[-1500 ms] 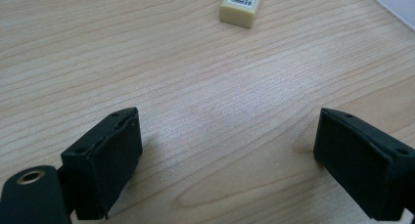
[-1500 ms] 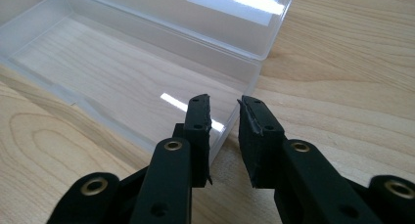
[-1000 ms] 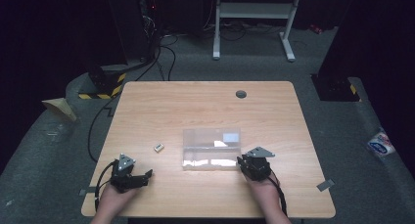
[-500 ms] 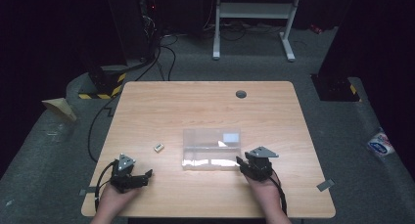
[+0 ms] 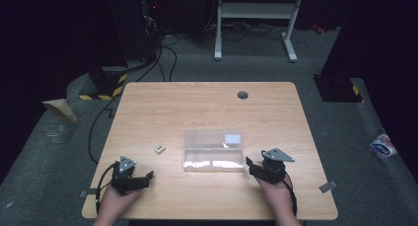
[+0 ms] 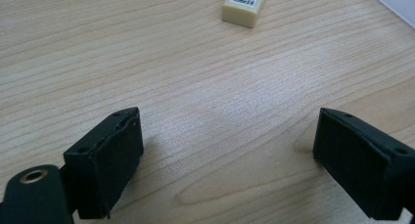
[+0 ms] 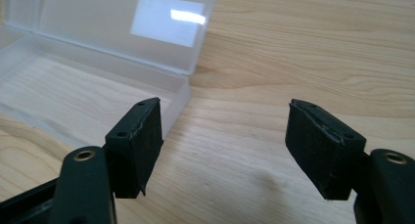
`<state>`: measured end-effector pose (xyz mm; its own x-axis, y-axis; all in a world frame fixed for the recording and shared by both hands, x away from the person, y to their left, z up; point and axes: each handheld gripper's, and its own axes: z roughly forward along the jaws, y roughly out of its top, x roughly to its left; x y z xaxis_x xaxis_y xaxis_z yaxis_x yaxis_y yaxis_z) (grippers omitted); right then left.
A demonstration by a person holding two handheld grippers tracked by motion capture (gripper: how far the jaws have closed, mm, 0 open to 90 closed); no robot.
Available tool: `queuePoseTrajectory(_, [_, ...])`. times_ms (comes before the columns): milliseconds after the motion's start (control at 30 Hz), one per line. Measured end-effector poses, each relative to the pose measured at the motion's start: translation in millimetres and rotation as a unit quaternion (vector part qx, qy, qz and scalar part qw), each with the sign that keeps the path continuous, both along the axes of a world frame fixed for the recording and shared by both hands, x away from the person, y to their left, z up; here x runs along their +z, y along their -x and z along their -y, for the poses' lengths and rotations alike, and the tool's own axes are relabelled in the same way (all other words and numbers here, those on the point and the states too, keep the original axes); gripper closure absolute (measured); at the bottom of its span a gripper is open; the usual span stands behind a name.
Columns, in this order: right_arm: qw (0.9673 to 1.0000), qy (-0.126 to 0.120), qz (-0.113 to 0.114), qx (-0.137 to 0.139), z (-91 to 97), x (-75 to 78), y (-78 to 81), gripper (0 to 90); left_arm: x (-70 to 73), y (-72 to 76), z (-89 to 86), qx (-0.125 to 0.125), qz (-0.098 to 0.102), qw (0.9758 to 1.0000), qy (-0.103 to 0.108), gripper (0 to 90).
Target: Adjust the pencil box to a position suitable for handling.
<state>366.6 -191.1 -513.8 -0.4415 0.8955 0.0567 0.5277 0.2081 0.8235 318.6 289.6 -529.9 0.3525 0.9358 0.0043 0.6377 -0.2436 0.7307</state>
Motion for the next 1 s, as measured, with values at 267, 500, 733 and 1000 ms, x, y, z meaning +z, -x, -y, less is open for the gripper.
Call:
queuePoseTrajectory(267, [0.9990,0.024,-0.019,-0.031,35.9,-1.3,-7.8,23.6,0.1,0.7,0.6,-0.002,0.003,1.0000,0.000,14.0])
queuePoseTrajectory(500, [0.9951,0.041,-0.055,-0.070,61.2,-8.9,-10.0,15.2,0.0,-0.1,1.0,0.005,0.001,1.0000,0.000,12.5])
queuePoseTrajectory(733, [0.9913,0.070,-0.076,-0.082,66.0,-10.4,-9.6,9.1,-0.5,-2.4,1.0,0.013,-0.008,0.9999,-0.003,5.5])
queuePoseTrajectory(1000, [0.9916,0.069,-0.077,-0.077,66.0,-10.5,-5.2,8.9,0.2,-4.9,1.4,-0.001,-0.021,0.9997,-0.009,0.1])
